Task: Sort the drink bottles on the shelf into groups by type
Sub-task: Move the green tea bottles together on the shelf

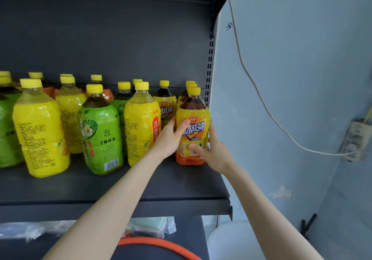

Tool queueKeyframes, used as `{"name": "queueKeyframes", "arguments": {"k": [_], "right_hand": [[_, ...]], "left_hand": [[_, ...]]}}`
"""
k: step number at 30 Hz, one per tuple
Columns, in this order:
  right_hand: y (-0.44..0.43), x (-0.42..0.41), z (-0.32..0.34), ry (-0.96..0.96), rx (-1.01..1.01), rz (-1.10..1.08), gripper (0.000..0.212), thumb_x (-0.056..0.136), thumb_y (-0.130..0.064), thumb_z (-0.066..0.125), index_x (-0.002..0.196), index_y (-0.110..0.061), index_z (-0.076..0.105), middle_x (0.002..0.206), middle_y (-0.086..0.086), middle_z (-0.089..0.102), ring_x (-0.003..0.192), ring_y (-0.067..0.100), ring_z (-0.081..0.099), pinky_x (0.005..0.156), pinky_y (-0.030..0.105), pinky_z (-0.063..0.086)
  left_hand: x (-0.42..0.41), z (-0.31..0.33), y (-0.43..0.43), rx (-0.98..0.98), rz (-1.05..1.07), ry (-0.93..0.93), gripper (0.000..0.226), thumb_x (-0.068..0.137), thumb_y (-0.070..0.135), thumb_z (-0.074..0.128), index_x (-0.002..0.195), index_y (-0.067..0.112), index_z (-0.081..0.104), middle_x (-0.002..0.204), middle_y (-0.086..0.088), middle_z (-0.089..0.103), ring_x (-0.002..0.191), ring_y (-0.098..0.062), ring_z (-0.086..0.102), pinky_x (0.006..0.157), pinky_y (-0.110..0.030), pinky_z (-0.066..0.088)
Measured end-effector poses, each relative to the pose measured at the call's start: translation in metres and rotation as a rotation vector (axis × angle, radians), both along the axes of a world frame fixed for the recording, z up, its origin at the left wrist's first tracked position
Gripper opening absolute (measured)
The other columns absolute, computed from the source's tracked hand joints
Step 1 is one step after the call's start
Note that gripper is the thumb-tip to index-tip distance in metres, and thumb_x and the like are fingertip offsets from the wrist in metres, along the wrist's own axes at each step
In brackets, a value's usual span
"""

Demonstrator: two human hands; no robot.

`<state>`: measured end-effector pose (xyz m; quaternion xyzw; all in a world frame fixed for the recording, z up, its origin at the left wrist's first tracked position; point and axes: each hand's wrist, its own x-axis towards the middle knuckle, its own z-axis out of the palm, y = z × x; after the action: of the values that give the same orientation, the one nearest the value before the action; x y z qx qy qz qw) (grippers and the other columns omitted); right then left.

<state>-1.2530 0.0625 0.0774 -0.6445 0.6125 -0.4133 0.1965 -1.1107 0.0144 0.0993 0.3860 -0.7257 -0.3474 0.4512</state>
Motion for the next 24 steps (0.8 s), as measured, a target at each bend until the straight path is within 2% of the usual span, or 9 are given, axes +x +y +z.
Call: {"name": "queueKeyframes", "arguments": {"k": [2,5,9,11,14,19,22,24], "right_hand": [[0.008,0.001,0.007,0.125,0.018,-0.092,0.073,0.087,-0.047,0.062,0.145,-0.031,0.022,0.130,0.001,0.059,0.112,0.026,0.060,0.092,0.043,0.051],[0.024,0.002,0.015,0.278,-0.003,-0.210,0.047,0.092,-0.039,0.057,0.131,-0.016,0.043,0.124,0.009,0.060,0.101,0.029,0.063,0.085,0.043,0.052],[0.046,0.009,0.025,0.252,-0.201,-0.200,0.034,0.095,-0.030,0.052,0.125,-0.015,0.057,0.119,0.007,0.064,0.101,0.028,0.063,0.084,0.041,0.053],[0.051,0.019,0.029,0.204,-0.269,-0.165,0.028,0.094,-0.028,0.053,0.117,-0.015,0.063,0.113,0.005,0.067,0.098,0.026,0.064,0.082,0.042,0.054],[0.051,0.038,0.031,0.183,-0.303,-0.117,0.024,0.093,-0.027,0.054,0.110,-0.014,0.066,0.107,0.004,0.069,0.094,0.025,0.064,0.080,0.041,0.053],[0.039,0.077,0.037,0.144,-0.360,-0.040,0.021,0.093,-0.024,0.057,0.108,-0.012,0.067,0.102,0.002,0.069,0.092,0.019,0.063,0.080,0.033,0.052],[0.024,0.101,0.036,0.120,-0.396,-0.011,0.024,0.092,-0.026,0.060,0.111,-0.012,0.066,0.109,0.001,0.066,0.098,0.018,0.062,0.084,0.039,0.053],[0.013,0.115,0.032,0.127,-0.417,-0.042,0.032,0.091,-0.027,0.062,0.119,-0.012,0.060,0.118,0.003,0.060,0.108,0.021,0.057,0.090,0.039,0.050]], "left_hand": [[0.004,0.004,0.006,-0.052,0.090,-0.113,0.047,0.094,0.044,0.045,0.133,0.019,0.048,0.127,-0.002,0.060,0.115,-0.019,0.057,0.094,-0.032,0.047],[0.014,0.005,0.024,-0.134,0.231,-0.221,0.038,0.094,0.031,0.053,0.126,0.013,0.054,0.115,-0.005,0.066,0.099,-0.018,0.062,0.081,-0.028,0.051],[0.034,0.000,0.050,-0.245,0.298,-0.200,0.017,0.091,0.023,0.058,0.101,0.013,0.067,0.094,-0.004,0.072,0.082,-0.014,0.066,0.075,-0.029,0.054],[0.048,-0.002,0.060,-0.281,0.339,-0.166,0.014,0.091,0.023,0.058,0.093,0.015,0.069,0.086,-0.001,0.073,0.078,-0.011,0.067,0.072,-0.028,0.054],[0.073,-0.001,0.070,-0.329,0.407,-0.123,0.013,0.091,0.025,0.059,0.092,0.017,0.069,0.082,0.003,0.072,0.077,-0.008,0.066,0.069,-0.024,0.052],[0.117,-0.002,0.069,-0.419,0.561,0.008,0.017,0.089,0.022,0.061,0.103,0.012,0.064,0.086,0.001,0.066,0.076,-0.003,0.059,0.065,-0.014,0.046],[0.144,-0.008,0.055,-0.482,0.661,0.063,0.025,0.086,0.020,0.065,0.108,0.009,0.059,0.094,-0.001,0.059,0.082,-0.013,0.057,0.070,-0.030,0.052],[0.159,-0.012,0.044,-0.492,0.710,0.069,0.040,0.083,0.025,0.068,0.114,0.007,0.053,0.103,-0.002,0.050,0.094,-0.019,0.052,0.078,-0.032,0.047]]}}
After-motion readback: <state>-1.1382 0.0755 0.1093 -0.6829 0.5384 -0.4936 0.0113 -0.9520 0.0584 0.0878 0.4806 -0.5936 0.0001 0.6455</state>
